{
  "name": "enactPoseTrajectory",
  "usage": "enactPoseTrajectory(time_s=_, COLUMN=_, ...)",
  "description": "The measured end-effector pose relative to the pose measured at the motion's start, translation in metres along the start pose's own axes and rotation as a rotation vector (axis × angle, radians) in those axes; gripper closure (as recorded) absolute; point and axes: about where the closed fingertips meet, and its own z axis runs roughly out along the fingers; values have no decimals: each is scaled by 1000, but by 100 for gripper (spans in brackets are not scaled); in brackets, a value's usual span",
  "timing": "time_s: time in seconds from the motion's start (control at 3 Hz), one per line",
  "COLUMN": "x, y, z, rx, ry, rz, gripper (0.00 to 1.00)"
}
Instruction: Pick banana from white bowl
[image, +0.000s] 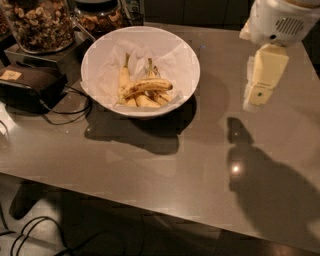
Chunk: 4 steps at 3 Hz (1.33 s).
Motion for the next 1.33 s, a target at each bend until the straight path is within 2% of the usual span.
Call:
enactPoseTrajectory(time_s=0.33, x=-29, y=-28, z=12, rx=0, ry=14, rz=-48, gripper=0)
enactPoseTrajectory(time_s=0.67, x=-39, y=-35, z=13, rx=29, ry=-10, rz=-55, gripper=0)
enactPoseTrajectory(time_s=1.0, x=-61, y=-47, z=20, rx=57, ry=-12, rz=-91, gripper=0)
enactPoseTrajectory(time_s=1.33, x=-87, y=-57, z=31, rx=58, ry=9, rz=-144, gripper=0)
